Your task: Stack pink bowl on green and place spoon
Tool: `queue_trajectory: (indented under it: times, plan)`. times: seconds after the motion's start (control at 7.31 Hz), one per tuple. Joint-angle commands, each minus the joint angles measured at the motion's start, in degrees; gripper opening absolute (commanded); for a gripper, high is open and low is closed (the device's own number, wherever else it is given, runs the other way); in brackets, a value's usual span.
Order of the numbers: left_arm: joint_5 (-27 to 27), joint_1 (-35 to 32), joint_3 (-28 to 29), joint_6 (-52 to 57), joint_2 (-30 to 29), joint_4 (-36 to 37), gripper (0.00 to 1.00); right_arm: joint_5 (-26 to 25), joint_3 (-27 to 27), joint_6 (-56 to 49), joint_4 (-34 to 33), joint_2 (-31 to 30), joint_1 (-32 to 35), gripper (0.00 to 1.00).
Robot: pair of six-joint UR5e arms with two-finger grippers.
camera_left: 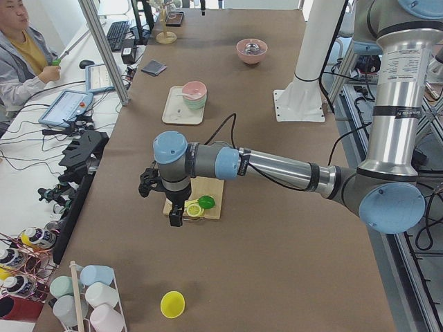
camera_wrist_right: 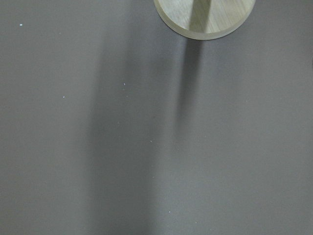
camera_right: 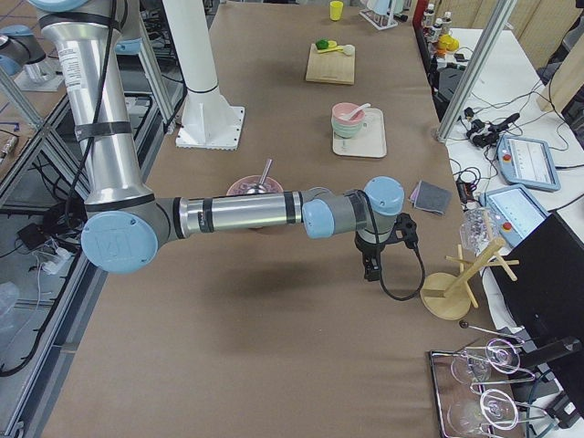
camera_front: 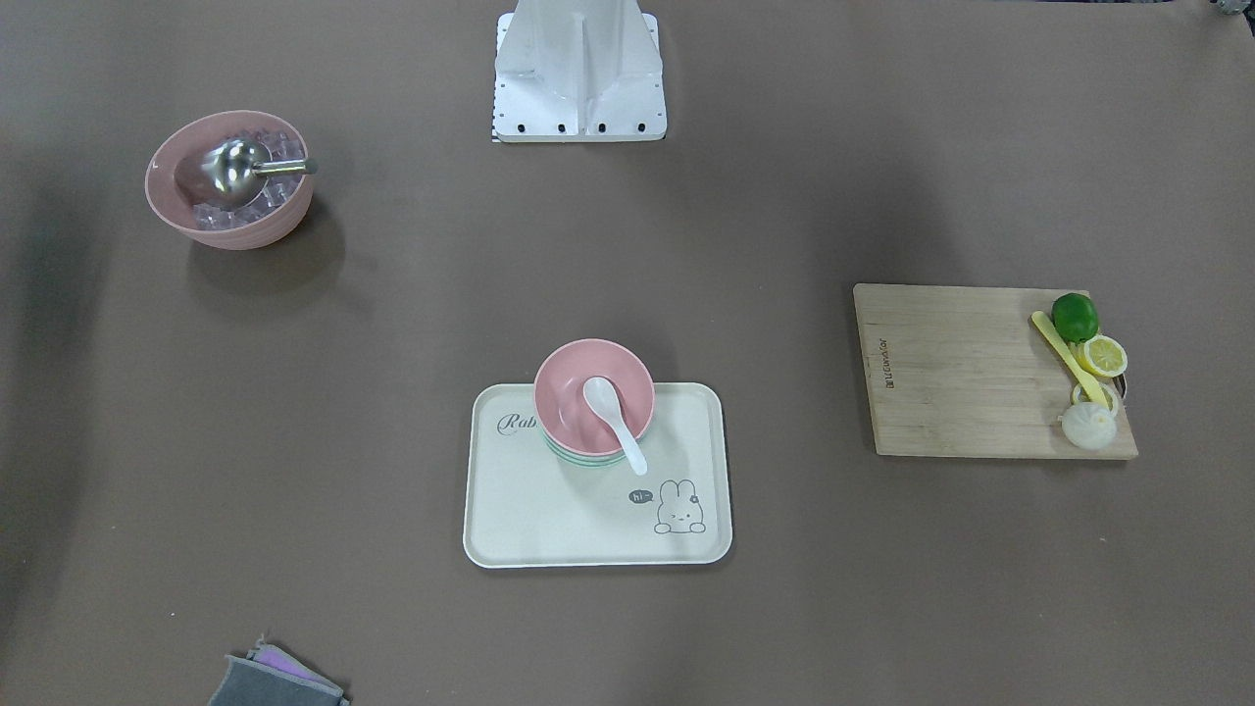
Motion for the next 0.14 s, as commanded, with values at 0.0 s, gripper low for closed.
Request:
queue_trajectory:
  times: [0.0]
  plan:
    - [-0.15, 0.03, 1.18, 0.09, 0.01, -0.21, 0.98, -0.24, 0.32, 0.02, 0.01, -0.02, -0.02, 1.0]
